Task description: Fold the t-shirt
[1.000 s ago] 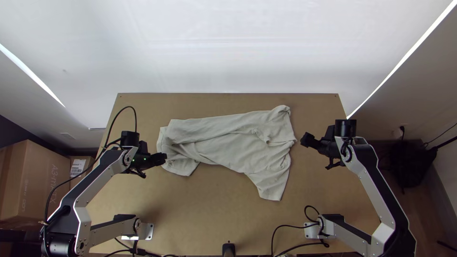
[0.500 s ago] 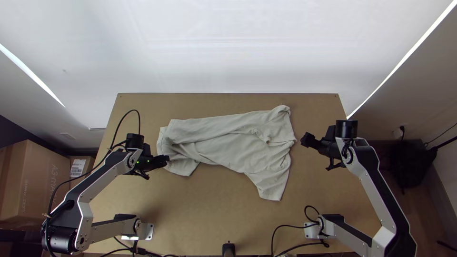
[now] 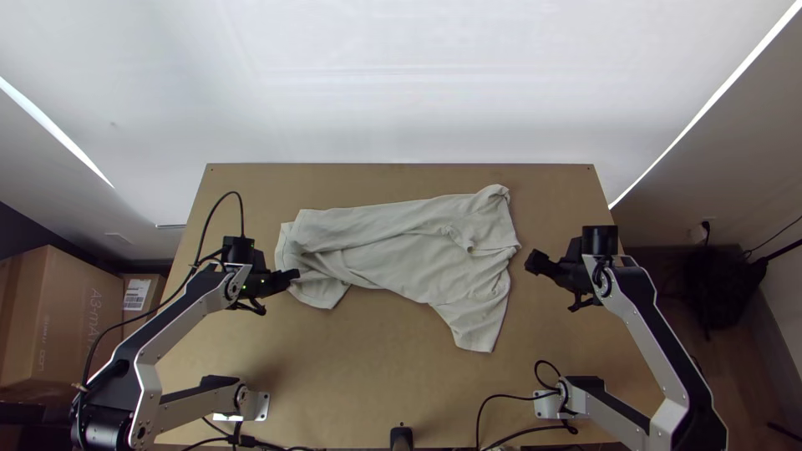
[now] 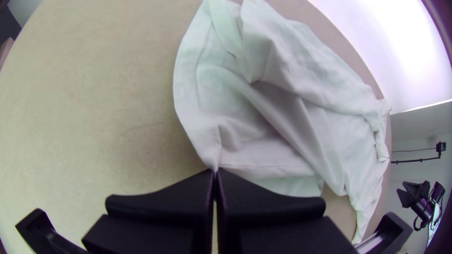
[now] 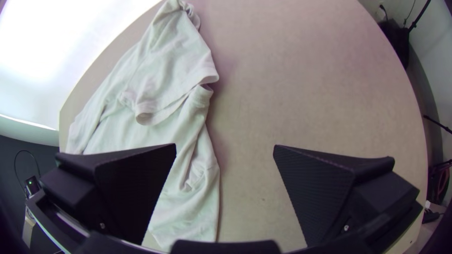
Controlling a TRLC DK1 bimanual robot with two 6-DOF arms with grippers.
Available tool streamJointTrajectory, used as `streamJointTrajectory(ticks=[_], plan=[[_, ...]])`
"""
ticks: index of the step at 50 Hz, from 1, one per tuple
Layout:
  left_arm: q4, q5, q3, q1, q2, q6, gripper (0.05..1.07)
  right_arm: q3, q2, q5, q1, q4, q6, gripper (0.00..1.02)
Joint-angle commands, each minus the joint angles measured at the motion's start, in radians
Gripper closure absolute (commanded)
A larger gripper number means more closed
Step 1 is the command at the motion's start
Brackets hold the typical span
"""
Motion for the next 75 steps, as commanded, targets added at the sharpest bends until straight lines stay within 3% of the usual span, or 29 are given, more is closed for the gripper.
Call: streamJointTrajectory(ticks=[1, 6, 15, 20, 26, 48, 50, 53, 59, 70, 75], plan=[[0.007, -0.006, -0.020, 0.029, -0.052, -0.011, 1.04, -0.024, 0.060, -0.022, -0.001, 0.003, 0.008, 0.11], [0.003, -0.006, -0.011, 0.044, -0.084, -0.005, 1.04, -0.030, 0.081, -0.060, 0.013, 0.006, 0.014, 0.13], [-0.023, -0.006, 0.001, 0.064, -0.108, 0.009, 1.04, -0.033, 0.173, -0.062, 0.068, 0.025, 0.019, 0.14], [-0.026, -0.006, 0.001, 0.069, -0.114, 0.009, 1.04, -0.038, 0.219, -0.063, 0.084, 0.025, 0.034, 0.34], [-0.028, -0.006, 0.004, 0.077, -0.122, 0.009, 1.04, -0.052, 0.227, -0.063, 0.100, 0.053, 0.053, 0.48], [-0.048, -0.005, 0.035, 0.086, -0.130, 0.010, 1.04, -0.042, 0.328, -0.068, 0.116, 0.125, 0.077, 0.48], [-0.049, -0.006, 0.035, 0.086, -0.134, 0.010, 1.04, -0.044, 0.331, -0.071, 0.117, 0.138, 0.082, 0.60], [-0.051, -0.006, 0.038, 0.087, -0.140, 0.010, 1.04, -0.047, 0.325, -0.071, 0.125, 0.181, 0.094, 0.97], [-0.057, -0.006, 0.044, 0.094, -0.157, 0.013, 1.04, -0.041, 0.297, -0.071, 0.137, 0.194, 0.136, 1.00], [-0.118, -0.006, 0.105, 0.104, -0.231, 0.023, 1.04, -0.064, 0.141, -0.042, 0.134, 0.207, 0.086, 1.00], [-0.134, -0.006, 0.141, 0.107, -0.288, 0.024, 1.04, -0.039, 0.070, -0.040, 0.100, 0.211, 0.111, 1.00]])
